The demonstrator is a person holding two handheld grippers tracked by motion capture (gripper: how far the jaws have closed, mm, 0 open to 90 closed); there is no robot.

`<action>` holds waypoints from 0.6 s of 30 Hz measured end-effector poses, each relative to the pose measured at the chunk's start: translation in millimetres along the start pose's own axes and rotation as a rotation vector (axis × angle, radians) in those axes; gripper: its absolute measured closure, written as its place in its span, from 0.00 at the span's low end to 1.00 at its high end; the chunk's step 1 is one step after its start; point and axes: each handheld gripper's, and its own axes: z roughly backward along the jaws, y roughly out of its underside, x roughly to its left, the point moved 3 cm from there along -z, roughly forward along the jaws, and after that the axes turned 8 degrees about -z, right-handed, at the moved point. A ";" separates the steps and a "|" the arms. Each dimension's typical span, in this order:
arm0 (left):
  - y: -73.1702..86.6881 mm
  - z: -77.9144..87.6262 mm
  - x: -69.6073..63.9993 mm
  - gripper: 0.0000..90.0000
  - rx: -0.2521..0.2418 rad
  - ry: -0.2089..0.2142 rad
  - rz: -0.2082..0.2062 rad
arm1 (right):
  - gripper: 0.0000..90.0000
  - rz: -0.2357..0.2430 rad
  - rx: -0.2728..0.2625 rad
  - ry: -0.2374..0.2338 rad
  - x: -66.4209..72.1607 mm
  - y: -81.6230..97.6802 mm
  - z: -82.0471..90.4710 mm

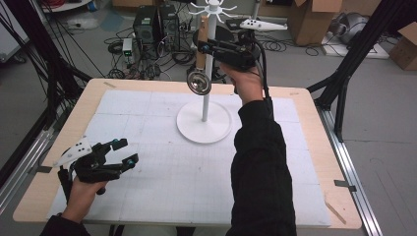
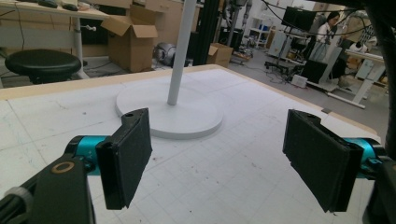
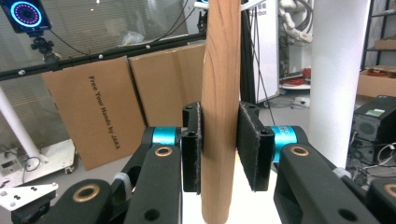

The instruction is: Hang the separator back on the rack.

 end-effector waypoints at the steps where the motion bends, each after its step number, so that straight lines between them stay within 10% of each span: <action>1: 0.4 0.7 1.2 0.27 0.001 -0.006 0.002 | 0.78 0.007 -0.004 0.013 1.4 0.8 1.7; 9: 0.8 3.5 3.8 0.27 -0.008 -0.010 0.021 | 0.52 0.081 -0.010 0.118 20.1 17.0 27.1; 18: 1.2 3.6 6.1 0.26 -0.019 -0.024 0.029 | 0.35 0.136 0.019 0.231 28.2 79.7 78.2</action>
